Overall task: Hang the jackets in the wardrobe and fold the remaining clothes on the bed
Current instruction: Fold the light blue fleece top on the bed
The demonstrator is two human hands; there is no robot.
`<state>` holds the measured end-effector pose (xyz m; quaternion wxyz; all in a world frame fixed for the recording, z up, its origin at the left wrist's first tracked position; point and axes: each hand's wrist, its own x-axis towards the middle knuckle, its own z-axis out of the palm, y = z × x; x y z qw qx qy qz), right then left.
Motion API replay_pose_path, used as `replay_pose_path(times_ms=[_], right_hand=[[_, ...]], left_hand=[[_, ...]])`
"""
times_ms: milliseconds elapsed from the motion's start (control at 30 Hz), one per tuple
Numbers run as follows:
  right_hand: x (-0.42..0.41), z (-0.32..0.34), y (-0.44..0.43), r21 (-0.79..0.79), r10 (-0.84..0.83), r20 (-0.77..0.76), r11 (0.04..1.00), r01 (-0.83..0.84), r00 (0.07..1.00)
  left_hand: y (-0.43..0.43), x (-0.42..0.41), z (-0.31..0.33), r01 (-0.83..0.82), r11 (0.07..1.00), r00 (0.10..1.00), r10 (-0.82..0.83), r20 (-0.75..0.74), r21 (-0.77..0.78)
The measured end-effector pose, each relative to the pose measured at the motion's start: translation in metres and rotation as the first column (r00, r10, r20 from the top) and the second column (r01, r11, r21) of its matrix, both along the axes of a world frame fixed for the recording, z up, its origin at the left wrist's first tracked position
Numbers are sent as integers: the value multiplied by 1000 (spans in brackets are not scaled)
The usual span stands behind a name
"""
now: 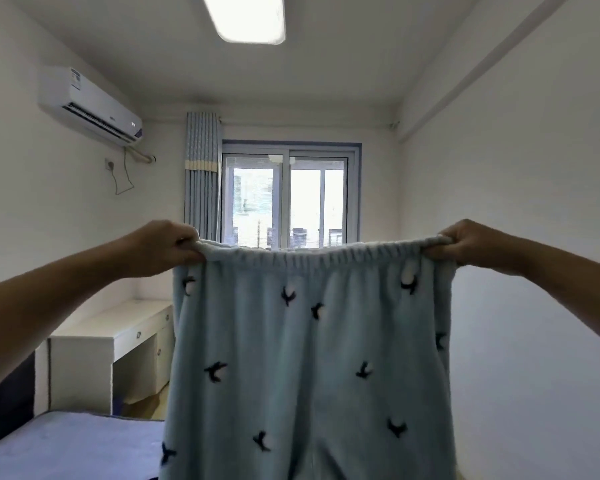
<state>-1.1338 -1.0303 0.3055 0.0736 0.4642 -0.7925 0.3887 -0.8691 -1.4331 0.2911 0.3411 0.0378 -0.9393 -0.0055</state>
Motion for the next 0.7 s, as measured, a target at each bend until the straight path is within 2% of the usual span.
replay_pose_path(times_ms=[67,133,333,433,500,567,633,700], right_hand=[[-1,-3,3,45,-41,-36,998,43,999],[0,-9,7,32,-42,-2,999,42,999],[-5,-17,9,-97,6,76,995,2,997],[-8,-16,14,-255,90,158,966,-47,983],[-9,-9,18,-280,114,171,958,-63,979],[-9,-4,17,-172,16,81,985,-2,997],[-9,-1,9,-197,-65,37,978,71,997],[-7,-5,-3,-225,-179,53,956,186,982]], left_hand=[[1,-2,-4,6,1000,1000,-6,-31,17],[4,-2,-7,51,996,996,-46,-71,76],[16,-7,-3,34,970,999,-23,-48,240],[19,0,5,121,905,992,-126,-14,408],[18,6,12,123,884,989,-145,16,450],[21,5,17,47,899,997,-65,28,436],[23,-5,20,-21,896,998,43,-40,443],[28,-18,16,-116,816,985,166,-38,567]])
